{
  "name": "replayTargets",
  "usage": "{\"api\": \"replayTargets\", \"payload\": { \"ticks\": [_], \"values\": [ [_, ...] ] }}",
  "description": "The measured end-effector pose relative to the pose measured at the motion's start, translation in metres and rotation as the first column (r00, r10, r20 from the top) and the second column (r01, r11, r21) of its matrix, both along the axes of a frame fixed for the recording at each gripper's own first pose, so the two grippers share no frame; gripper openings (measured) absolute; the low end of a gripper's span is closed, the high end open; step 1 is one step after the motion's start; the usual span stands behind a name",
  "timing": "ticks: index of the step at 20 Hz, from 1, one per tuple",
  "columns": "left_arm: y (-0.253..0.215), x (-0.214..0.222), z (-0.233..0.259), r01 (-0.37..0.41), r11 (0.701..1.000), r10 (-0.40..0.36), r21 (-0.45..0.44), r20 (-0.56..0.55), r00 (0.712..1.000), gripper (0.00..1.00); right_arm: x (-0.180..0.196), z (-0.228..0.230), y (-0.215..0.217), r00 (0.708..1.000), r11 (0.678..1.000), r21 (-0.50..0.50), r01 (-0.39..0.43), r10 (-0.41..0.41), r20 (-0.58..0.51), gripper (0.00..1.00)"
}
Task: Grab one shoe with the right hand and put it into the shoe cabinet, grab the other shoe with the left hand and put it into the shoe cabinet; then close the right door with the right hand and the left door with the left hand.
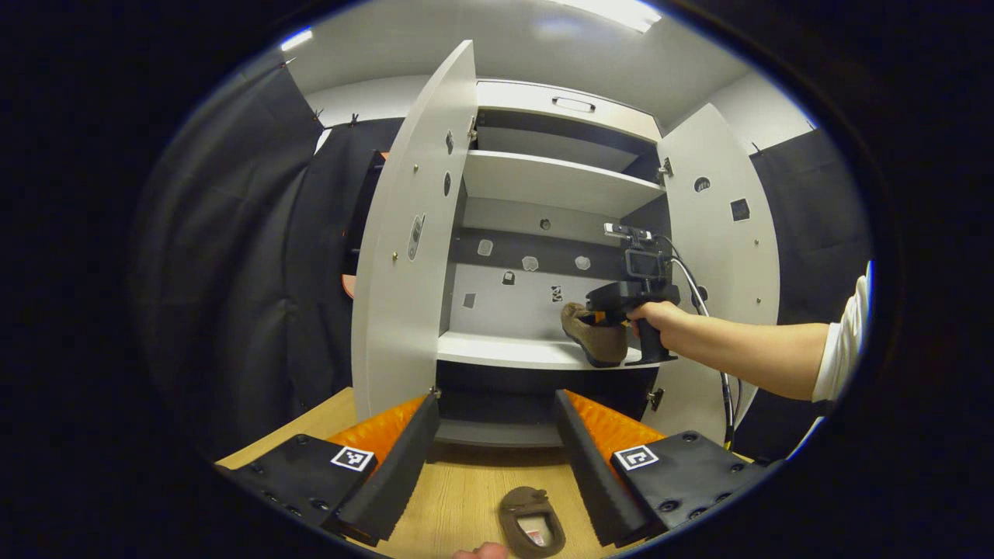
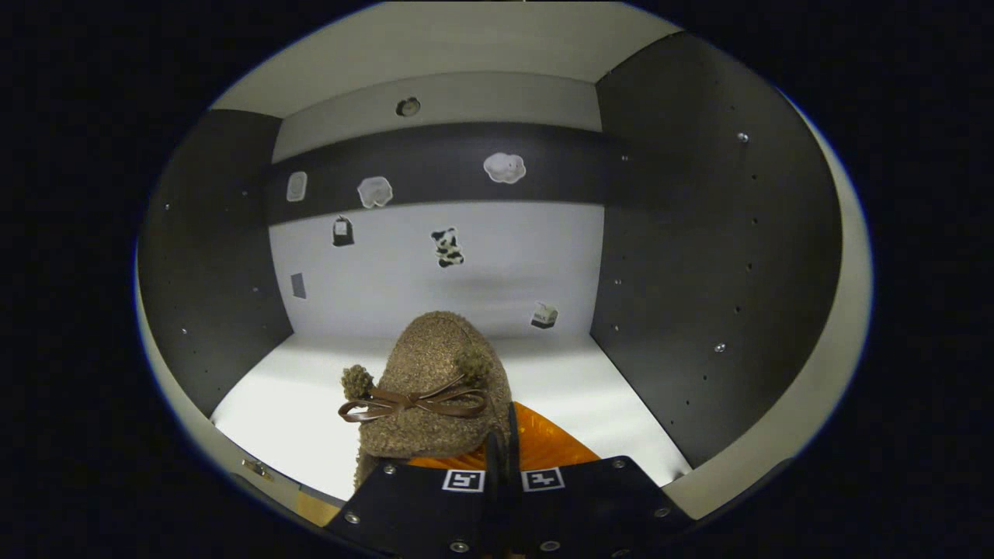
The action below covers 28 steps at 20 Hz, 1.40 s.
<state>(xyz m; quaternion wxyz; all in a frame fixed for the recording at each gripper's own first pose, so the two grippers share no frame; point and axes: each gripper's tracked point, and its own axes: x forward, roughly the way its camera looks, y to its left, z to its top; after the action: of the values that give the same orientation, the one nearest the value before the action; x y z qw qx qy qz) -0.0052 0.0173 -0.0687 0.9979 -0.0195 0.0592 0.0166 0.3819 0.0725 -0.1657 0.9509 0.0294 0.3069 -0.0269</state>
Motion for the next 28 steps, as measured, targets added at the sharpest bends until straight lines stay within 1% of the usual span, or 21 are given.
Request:
{"api": "replayTargets", "payload": {
  "ticks": [1,3,4,7,8,9,10,11,12,13,14,16,17,19,22,23,25,26,28],
  "values": [
    [0.003,-0.001,-0.002,-0.010,1.000,0.010,-0.001,-0.004,1.000,0.96,0.002,-0.004,0.001,1.000,1.000,0.025,0.000,0.000,-0.021,0.03],
    [0.009,0.001,-0.005,-0.026,1.000,0.026,-0.003,-0.014,1.000,0.96,0.005,-0.004,-0.004,0.999,0.998,0.061,0.021,-0.020,-0.026,0.08],
    [0.011,0.003,-0.008,-0.030,1.000,0.030,-0.005,-0.020,0.999,0.96,0.008,-0.005,-0.010,0.999,0.998,0.047,0.029,-0.028,-0.025,0.13],
    [0.012,0.006,-0.009,-0.033,0.999,0.033,-0.006,-0.023,0.999,0.96,0.004,-0.005,-0.015,0.999,0.999,0.023,0.027,-0.027,-0.031,0.19],
    [0.011,0.007,-0.010,-0.030,1.000,0.030,-0.005,-0.023,0.999,0.96,0.002,-0.005,-0.017,0.999,1.000,0.023,0.018,-0.017,-0.044,0.28],
    [0.010,0.008,-0.010,-0.027,1.000,0.027,-0.005,-0.023,0.999,0.96,-0.002,-0.007,-0.018,0.998,1.000,0.029,0.010,-0.008,-0.060,0.33],
    [0.009,0.010,-0.010,-0.023,1.000,0.023,-0.005,-0.022,0.999,0.96,-0.004,-0.007,-0.019,0.997,0.999,0.036,0.001,0.002,-0.073,0.51],
    [0.007,0.010,-0.010,-0.018,1.000,0.018,-0.006,-0.021,1.000,0.96,-0.007,-0.009,-0.020,0.996,0.999,0.041,-0.006,0.010,-0.087,0.52],
    [0.005,0.010,-0.011,-0.013,1.000,0.013,-0.008,-0.021,1.000,0.96,-0.012,-0.011,-0.021,0.994,0.999,0.045,-0.015,0.020,-0.110,0.63],
    [0.004,0.011,-0.011,-0.010,1.000,0.010,-0.009,-0.020,1.000,0.96,-0.015,-0.011,-0.021,0.993,0.999,0.045,-0.027,0.032,-0.117,0.69],
    [0.002,0.011,-0.011,-0.006,1.000,0.005,-0.011,-0.021,1.000,0.96,-0.017,-0.008,-0.024,0.993,0.999,0.041,-0.033,0.037,-0.116,0.77],
    [0.000,0.011,-0.012,0.001,1.000,-0.001,-0.015,-0.021,1.000,0.96,-0.022,-0.009,-0.022,0.987,0.996,0.072,-0.048,0.058,-0.149,0.83],
    [0.000,0.010,-0.013,0.002,1.000,-0.002,-0.017,-0.022,1.000,0.96,-0.025,-0.004,-0.023,0.987,0.995,0.090,-0.050,0.063,-0.149,0.84],
    [0.000,0.009,-0.011,-0.001,1.000,0.001,-0.017,-0.017,1.000,0.96,-0.028,0.010,-0.021,0.991,0.994,0.082,-0.071,0.080,-0.111,0.87],
    [0.000,0.008,-0.009,0.001,1.000,-0.001,-0.017,-0.008,1.000,0.96,-0.043,0.038,-0.016,0.992,0.992,0.029,-0.119,0.120,-0.034,0.89],
    [0.002,0.008,-0.009,-0.002,1.000,0.002,-0.014,-0.006,1.000,0.99,-0.048,0.052,-0.015,0.991,0.991,0.012,-0.132,0.132,0.008,0.90],
    [0.003,0.008,-0.008,-0.003,1.000,0.003,-0.013,-0.006,1.000,0.99,-0.060,0.080,-0.016,0.987,0.991,-0.016,-0.131,0.132,0.091,0.91],
    [0.003,0.008,-0.007,-0.004,1.000,0.004,-0.014,-0.004,1.000,0.96,-0.067,0.095,-0.016,0.983,0.991,-0.016,-0.130,0.131,0.128,0.92],
    [0.005,0.008,-0.006,-0.005,1.000,0.005,-0.016,0.003,1.000,0.96,-0.088,0.117,-0.011,0.971,0.990,0.004,-0.144,0.140,0.193,0.92]
  ]
}}
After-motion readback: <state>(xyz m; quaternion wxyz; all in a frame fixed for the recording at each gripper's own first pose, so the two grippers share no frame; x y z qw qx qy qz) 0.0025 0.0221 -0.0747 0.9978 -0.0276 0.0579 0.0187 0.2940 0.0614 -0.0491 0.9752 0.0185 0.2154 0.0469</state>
